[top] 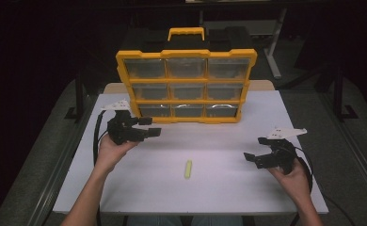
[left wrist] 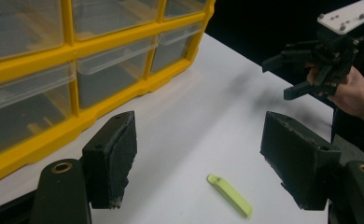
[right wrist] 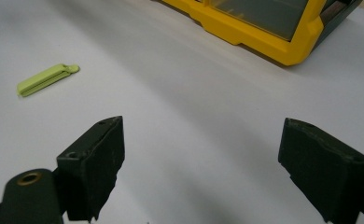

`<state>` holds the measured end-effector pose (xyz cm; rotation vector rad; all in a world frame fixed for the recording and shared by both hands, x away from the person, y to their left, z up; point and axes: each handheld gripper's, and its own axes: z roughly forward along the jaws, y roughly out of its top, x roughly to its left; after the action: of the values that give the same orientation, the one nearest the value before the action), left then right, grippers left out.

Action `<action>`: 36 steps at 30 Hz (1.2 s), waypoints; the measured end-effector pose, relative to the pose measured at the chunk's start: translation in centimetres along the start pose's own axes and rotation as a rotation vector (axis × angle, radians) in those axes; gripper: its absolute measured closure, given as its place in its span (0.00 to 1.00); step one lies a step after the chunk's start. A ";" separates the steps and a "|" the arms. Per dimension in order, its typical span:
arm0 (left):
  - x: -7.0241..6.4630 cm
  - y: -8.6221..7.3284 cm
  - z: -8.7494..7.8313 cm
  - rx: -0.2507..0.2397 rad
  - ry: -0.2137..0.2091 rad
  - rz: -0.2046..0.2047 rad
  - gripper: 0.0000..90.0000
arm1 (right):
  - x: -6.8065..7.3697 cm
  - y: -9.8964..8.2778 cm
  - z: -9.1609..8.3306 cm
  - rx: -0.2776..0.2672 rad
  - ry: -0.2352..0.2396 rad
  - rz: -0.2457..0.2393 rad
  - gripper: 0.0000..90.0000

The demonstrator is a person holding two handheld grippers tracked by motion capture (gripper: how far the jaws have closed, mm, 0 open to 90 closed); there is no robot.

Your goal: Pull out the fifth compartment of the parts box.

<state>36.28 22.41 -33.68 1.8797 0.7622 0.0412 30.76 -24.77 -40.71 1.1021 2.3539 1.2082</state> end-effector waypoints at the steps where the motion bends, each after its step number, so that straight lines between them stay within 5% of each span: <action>1: 0.1 0.1 0.1 0.000 -0.003 0.000 0.30 | 0.0 0.0 0.0 -0.003 0.001 0.000 0.15; 7: 0.5 0.9 1.0 -0.041 -0.018 -0.059 0.32 | 0.0 0.0 0.1 -0.001 0.005 0.002 0.15; 12: 0.6 1.7 2.2 -0.036 0.023 -0.113 0.35 | 0.1 0.0 0.2 0.000 0.006 -0.008 0.15; 15: 0.9 2.1 2.8 -0.066 0.024 -0.178 0.40 | 0.1 0.0 0.1 0.001 0.007 -0.003 0.15; 25: 1.9 2.7 4.9 -0.157 0.005 -0.295 0.39 | -0.1 0.0 0.1 -0.004 0.011 0.000 0.15; 33: 2.0 2.9 6.2 -0.249 0.030 -0.379 0.44 | -0.1 0.0 0.0 -0.008 0.016 -0.005 0.15; 36: 2.3 3.0 6.8 -0.307 0.032 -0.450 0.47 | -0.1 0.0 0.1 -0.007 0.017 -0.005 0.15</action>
<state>42.05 17.36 -34.88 1.3911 1.1188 -0.0914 30.88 -24.80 -40.72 1.0867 2.3614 1.2281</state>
